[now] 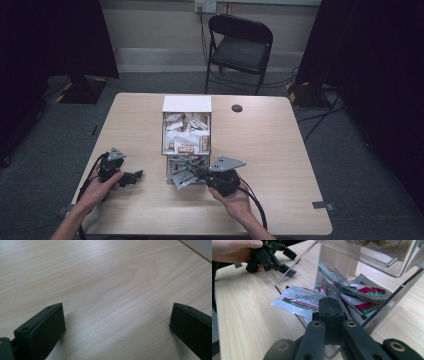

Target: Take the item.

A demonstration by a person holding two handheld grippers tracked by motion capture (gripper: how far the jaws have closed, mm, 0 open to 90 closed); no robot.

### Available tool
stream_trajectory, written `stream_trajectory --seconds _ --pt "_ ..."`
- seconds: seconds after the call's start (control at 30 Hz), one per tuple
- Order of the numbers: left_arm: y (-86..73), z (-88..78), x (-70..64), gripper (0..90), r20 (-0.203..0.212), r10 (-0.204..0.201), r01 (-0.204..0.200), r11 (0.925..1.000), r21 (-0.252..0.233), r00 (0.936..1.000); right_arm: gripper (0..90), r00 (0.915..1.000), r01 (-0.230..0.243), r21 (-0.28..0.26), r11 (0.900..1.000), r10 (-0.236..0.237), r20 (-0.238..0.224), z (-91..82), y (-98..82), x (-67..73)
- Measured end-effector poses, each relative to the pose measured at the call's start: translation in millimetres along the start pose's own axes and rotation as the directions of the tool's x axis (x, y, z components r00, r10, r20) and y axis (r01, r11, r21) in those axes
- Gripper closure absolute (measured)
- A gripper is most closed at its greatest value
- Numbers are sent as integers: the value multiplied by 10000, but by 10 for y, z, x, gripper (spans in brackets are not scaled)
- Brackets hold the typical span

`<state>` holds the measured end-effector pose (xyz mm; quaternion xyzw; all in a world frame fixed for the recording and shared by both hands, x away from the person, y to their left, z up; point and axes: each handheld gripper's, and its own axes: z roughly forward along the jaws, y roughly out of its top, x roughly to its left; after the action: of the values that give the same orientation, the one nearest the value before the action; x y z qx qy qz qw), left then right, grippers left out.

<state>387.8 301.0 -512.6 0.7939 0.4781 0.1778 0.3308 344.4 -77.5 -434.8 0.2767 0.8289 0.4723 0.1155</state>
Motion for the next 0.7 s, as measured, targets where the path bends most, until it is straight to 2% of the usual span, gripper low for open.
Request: stream_trajectory --seconds 0.13,0.3,0.43,0.7 --pt "0 0 0 0 0 1 -1 10000 2 10000 900 9999 53 -87 9999 -54 -105 -31 23 23" --pt "0 0 0 0 -1 2 -2 10000 1 10000 900 10000 39 156 9999 -40 54 28 -31 18" --pt "0 0 0 0 0 3 -3 10000 1 10000 813 9997 -39 103 9999 36 242 46 -38 15" --pt "0 0 0 0 0 0 0 10000 1 10000 763 9993 208 224 9995 -215 320 129 -47 54"
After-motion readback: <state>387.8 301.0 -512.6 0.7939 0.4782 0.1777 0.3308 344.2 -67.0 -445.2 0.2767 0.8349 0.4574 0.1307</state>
